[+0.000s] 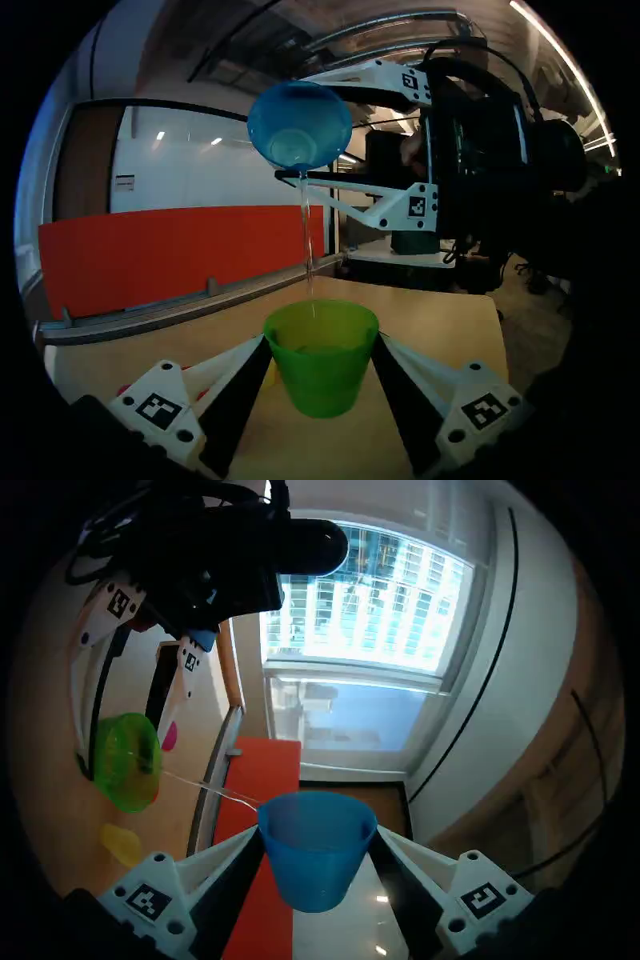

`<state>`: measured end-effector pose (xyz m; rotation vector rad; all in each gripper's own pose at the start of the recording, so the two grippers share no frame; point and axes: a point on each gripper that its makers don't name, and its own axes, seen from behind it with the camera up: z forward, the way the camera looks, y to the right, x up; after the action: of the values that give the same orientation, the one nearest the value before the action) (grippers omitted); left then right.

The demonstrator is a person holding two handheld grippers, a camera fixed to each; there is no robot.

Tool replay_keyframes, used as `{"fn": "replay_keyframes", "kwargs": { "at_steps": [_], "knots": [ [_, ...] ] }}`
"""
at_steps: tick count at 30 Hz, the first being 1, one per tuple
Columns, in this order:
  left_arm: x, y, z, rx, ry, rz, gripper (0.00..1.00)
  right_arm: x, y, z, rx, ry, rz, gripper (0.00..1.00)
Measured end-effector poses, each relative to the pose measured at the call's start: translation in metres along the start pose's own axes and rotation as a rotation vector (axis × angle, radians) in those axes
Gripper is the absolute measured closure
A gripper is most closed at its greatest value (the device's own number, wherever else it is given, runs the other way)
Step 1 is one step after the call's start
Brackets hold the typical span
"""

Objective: Pour water

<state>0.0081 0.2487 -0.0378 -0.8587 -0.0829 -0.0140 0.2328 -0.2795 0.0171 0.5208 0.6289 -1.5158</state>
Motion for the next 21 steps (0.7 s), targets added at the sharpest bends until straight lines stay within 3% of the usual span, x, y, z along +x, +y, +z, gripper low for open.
{"fn": "replay_keyframes", "kwargs": {
  "at_steps": [12,21],
  "knots": [
    [0.001,-0.001,0.002,-0.002,0.008,-0.006,0.15,0.011,-0.007,-0.002,0.006,-0.002,-0.091,0.11],
    [0.0,-0.003,0.002,0.001,0.008,-0.011,0.15,0.015,-0.009,-0.003,0.01,0.011,-0.09,0.11]
  ]
}}
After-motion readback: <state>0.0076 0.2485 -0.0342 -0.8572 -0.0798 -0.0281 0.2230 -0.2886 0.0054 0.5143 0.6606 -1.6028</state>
